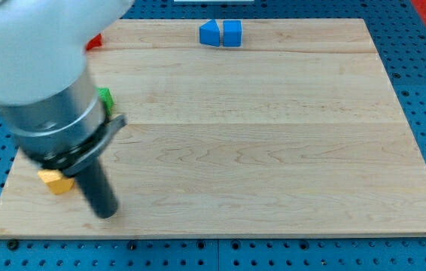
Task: Slide the red blocks to the left of the blue blocks
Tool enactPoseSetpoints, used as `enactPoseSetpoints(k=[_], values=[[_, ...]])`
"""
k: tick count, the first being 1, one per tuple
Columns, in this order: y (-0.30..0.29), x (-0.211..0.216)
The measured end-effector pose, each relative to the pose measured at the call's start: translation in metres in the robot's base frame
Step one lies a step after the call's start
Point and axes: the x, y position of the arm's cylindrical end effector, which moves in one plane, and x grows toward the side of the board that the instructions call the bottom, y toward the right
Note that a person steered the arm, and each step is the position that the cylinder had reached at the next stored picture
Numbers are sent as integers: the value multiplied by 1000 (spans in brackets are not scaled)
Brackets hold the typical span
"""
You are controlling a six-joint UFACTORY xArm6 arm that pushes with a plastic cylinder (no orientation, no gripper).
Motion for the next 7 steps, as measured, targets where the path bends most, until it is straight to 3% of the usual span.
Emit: enactPoseSetpoints(k=[1,2,4,5,7], values=[[-95,-5],[-140,-17],[-141,-29],[-141,-64],[-141,-173]])
